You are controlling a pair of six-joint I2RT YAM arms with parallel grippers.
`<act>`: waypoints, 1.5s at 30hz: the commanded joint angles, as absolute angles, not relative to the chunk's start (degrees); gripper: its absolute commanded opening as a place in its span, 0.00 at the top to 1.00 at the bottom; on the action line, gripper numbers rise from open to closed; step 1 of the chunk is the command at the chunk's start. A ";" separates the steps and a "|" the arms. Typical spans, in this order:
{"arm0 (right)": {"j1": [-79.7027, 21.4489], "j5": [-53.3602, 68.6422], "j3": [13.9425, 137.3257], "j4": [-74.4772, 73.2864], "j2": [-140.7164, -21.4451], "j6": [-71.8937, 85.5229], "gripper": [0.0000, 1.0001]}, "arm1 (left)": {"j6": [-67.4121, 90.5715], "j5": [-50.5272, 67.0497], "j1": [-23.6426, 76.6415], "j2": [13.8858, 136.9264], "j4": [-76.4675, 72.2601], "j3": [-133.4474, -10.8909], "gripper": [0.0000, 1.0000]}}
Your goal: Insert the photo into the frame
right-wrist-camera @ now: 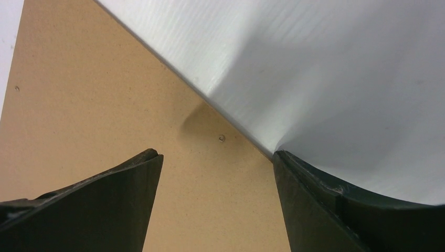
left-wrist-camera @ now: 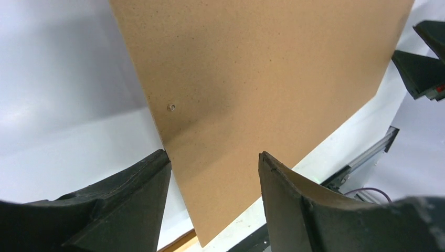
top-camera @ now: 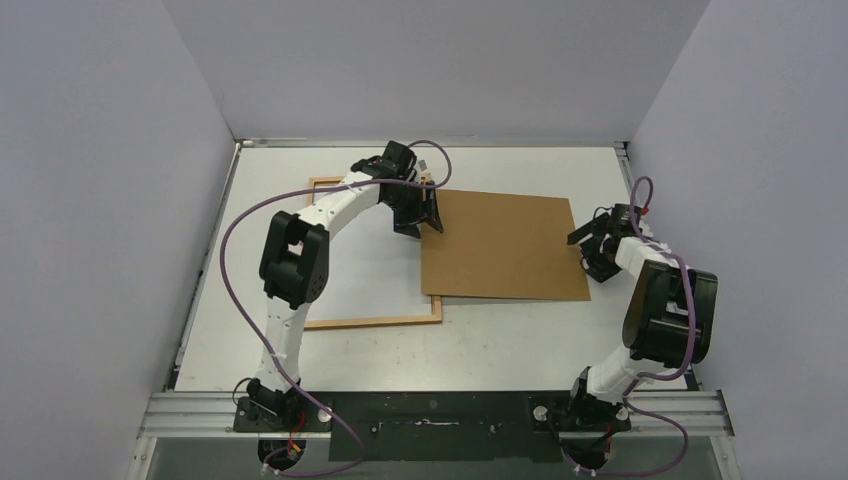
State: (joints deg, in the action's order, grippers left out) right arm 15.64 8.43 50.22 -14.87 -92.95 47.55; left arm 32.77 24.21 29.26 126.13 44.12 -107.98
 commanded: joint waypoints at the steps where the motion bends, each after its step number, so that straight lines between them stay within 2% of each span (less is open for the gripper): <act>1: 9.33 14.11 49.54 -20.75 -95.70 51.53 0.21 | 32.50 27.69 29.12 121.94 38.46 -106.55 0.42; 11: 2.50 -1.98 56.18 -29.70 -93.73 43.84 0.22 | 27.15 21.09 27.11 121.60 41.80 -103.26 0.41; 15: 0.78 -10.19 58.84 -32.78 -91.11 40.42 0.20 | 26.41 20.68 26.12 120.54 41.72 -102.13 0.38; 22: -5.61 -20.94 63.94 -36.88 -87.63 34.60 0.18 | 26.48 23.00 24.04 119.12 42.61 -99.66 0.34; 27: -15.23 -32.98 64.45 -37.76 -84.43 28.68 0.18 | 27.72 26.51 23.78 117.93 42.22 -95.63 0.35; 38: -24.11 -32.17 61.05 -34.74 -81.38 29.75 0.18 | 33.47 31.79 23.82 115.44 38.52 -87.04 0.45; 45: -26.00 -32.04 61.30 -33.58 -81.86 29.74 0.19 | 36.20 38.53 23.82 115.41 33.49 -84.06 0.50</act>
State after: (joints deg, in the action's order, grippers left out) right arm -25.32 -30.04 60.97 -35.97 -83.02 30.00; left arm 33.85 32.38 23.83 119.66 39.31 -85.49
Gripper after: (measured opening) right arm 0.816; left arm 0.507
